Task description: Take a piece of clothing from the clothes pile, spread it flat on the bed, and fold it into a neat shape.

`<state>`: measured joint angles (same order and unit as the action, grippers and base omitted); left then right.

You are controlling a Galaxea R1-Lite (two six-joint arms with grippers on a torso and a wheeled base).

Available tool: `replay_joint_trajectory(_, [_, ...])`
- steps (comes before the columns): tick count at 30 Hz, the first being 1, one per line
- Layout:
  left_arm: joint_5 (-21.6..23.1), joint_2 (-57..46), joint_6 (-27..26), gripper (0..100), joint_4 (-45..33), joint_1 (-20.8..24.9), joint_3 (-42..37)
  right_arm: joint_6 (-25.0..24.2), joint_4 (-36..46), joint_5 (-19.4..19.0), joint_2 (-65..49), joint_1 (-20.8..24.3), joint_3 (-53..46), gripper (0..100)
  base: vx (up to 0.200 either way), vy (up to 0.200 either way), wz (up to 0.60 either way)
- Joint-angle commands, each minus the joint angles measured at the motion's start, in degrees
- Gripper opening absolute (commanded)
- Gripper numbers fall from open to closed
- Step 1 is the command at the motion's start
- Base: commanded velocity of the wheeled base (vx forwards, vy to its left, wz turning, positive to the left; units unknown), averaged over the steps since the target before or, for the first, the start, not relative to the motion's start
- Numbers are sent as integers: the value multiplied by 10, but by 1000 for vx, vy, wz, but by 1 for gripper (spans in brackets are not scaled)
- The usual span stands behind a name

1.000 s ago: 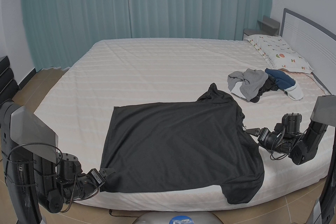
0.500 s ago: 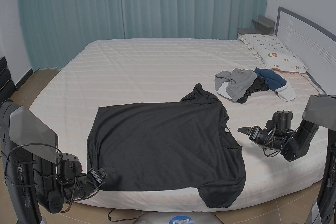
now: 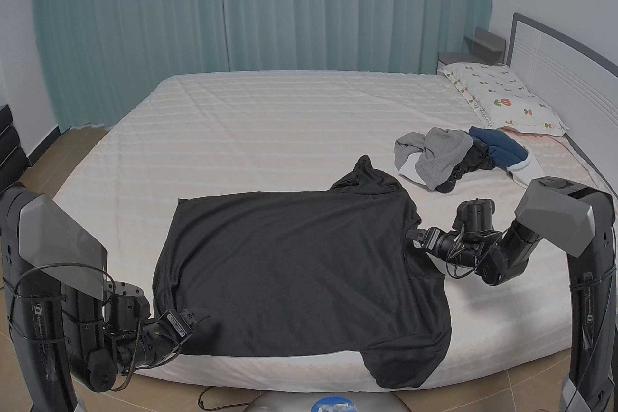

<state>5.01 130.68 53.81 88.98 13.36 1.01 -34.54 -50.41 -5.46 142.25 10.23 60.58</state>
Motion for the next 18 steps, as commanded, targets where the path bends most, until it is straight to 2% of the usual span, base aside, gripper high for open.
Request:
replay_joint_trajectory(1, [0,2,0,100,2,0,-10,0,7,4,41,4,31,100,0,0,0])
replay_joint_trajectory(8, [0,2,0,100,2,0,-10,-2,15,5,50,0,45,100,0,0,0])
replay_joint_trajectory(9, [0,2,0,100,2,0,-10,-2,15,5,50,-1,45,0,0,0,0])
replay_joint_trajectory(18, [0,2,0,100,2,0,-10,-6,10,9,39,-14,34,0,0,0,0])
